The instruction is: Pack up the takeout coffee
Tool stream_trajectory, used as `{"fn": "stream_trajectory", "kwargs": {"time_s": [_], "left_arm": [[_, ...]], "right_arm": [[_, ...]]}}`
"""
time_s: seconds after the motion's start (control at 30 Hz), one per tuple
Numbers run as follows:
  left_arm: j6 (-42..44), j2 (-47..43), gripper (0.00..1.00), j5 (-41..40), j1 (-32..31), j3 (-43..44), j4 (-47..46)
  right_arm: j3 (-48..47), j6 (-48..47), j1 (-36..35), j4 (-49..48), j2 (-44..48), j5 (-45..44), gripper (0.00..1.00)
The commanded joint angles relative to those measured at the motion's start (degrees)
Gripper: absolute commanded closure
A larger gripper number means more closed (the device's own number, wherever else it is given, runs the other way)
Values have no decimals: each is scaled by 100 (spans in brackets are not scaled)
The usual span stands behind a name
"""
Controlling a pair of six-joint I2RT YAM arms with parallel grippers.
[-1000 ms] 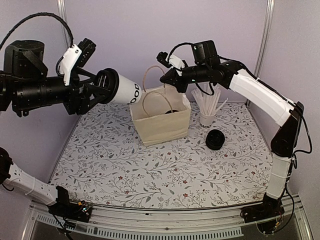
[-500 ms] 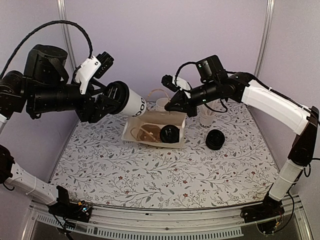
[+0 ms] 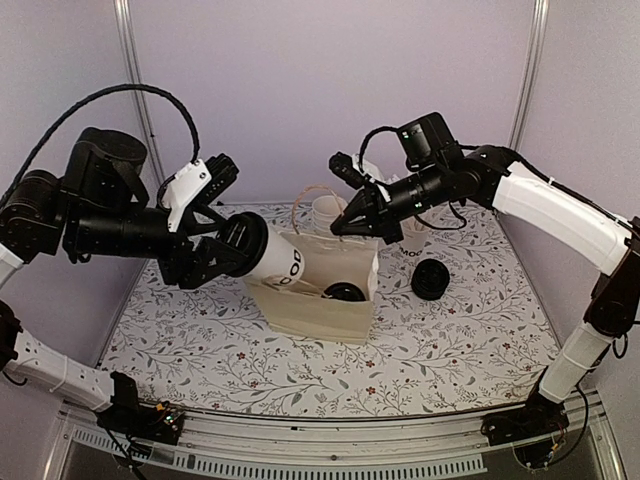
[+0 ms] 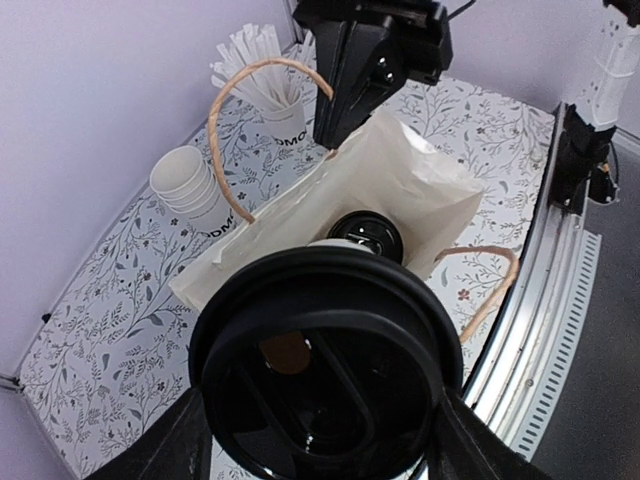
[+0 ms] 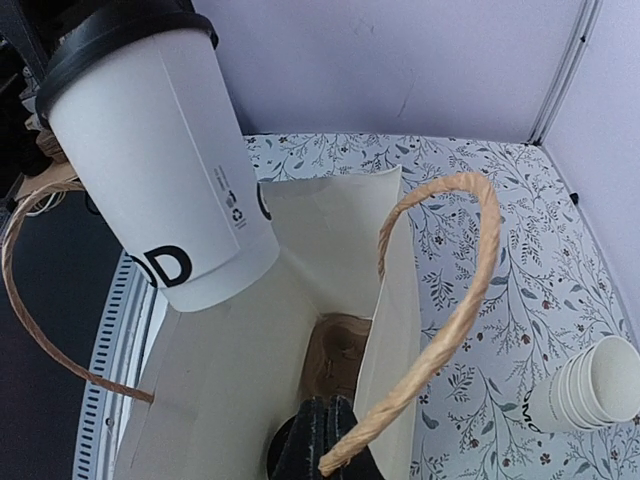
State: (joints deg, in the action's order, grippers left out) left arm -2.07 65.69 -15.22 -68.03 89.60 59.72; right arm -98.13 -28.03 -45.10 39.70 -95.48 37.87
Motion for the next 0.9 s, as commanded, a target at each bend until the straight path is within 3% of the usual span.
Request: {"fn": "stream_trajectory", "kwargs": {"time_s": [0.0,0.33,0.53,0.87], "left_arm": [[-16,-210,54,554,-78,-112,-396],[583,816,56,-46,-141,435,140],[891,979,56,-254,-140,782,191],[1485,1652,55,6,-184,868,687]], "right_arm": [[224,153,1,162,0,321,100],[113,-1,-61,331,78,758,100],[-22,-171,-122,497,101,911,100],[-84,-336,-161,735,69,1153,100]]}}
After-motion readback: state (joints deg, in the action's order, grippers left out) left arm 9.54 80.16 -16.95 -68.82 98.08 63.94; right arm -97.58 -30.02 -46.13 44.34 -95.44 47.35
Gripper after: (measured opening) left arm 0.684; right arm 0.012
